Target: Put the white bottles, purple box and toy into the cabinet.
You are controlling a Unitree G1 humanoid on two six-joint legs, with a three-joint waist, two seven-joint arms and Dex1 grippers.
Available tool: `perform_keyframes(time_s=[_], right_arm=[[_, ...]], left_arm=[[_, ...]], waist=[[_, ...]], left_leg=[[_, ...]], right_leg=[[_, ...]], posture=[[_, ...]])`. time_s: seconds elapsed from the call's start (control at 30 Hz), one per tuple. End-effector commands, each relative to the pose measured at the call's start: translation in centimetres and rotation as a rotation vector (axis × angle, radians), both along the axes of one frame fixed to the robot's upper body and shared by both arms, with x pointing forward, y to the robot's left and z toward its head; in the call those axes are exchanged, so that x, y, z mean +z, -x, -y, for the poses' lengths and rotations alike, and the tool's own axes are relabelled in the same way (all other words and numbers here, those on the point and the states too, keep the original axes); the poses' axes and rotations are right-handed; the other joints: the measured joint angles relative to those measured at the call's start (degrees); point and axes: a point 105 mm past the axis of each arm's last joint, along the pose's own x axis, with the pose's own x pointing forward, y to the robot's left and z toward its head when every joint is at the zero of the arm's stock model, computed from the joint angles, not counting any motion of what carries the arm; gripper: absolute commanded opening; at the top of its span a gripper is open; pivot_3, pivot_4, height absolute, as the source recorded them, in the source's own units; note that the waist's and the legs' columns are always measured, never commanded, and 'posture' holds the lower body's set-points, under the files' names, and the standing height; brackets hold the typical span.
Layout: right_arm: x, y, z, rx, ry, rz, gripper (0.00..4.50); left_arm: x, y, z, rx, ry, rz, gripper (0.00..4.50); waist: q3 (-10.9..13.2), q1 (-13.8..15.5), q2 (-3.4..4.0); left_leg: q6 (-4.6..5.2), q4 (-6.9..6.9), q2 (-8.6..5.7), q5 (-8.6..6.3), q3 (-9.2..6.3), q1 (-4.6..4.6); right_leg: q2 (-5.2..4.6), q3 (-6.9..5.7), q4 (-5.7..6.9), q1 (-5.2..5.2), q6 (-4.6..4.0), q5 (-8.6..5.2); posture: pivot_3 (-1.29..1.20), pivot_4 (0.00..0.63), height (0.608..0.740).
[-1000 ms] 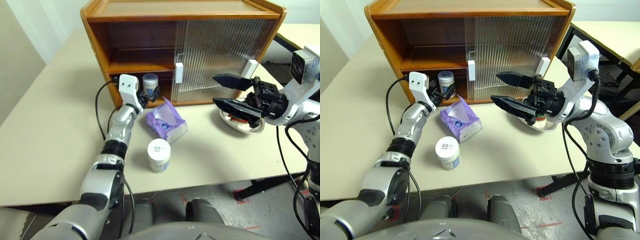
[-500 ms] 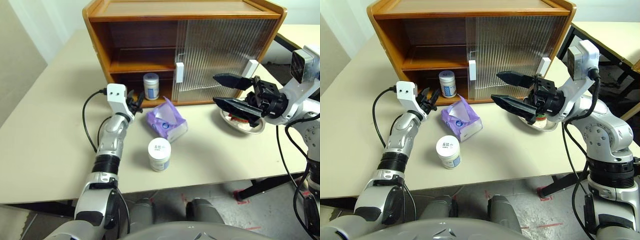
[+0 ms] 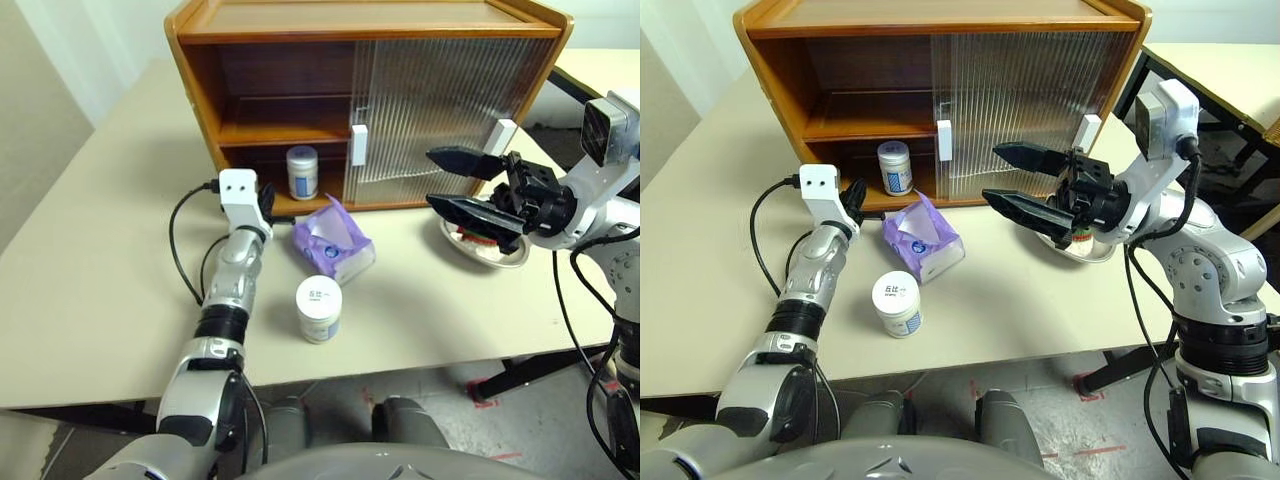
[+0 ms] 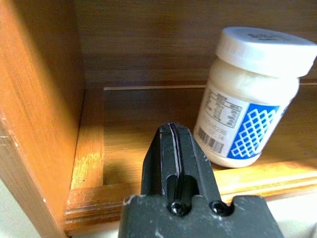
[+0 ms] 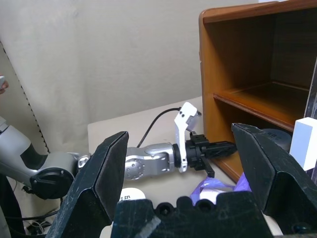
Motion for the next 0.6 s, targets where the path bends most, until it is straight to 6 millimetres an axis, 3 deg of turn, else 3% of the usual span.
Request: perform_keyframes(time_s=[0.03,0.6], right_arm=[[0.3,0.1,-0.1,0.001,0.010,0.018,4.50],[0.6,0.2,0.1,-0.008,0.016,0.024,4.50]], left_arm=[[0.2,-0.8,0.4,0.030,-0.004,0.002,0.03],[0.9,-2.8,2.3,0.047,-0.019,-0.002,0.03]], waist=[[0.00,0.03,0.00],[-0.01,-0.13,-0.02]], left_leg=[[0.00,0.00,0.00,0.00,0.00,0.00],[0.00,0.01,-0.21,0.00,0.00,-0.02]], right_leg=[[0.00,0.00,0.00,0.00,0.01,0.01],[0.02,0.02,-0.04,0.00,0.06,0.05]], posture=[[-0.04,0.000,0.740],[-0.06,0.000,0.740]])
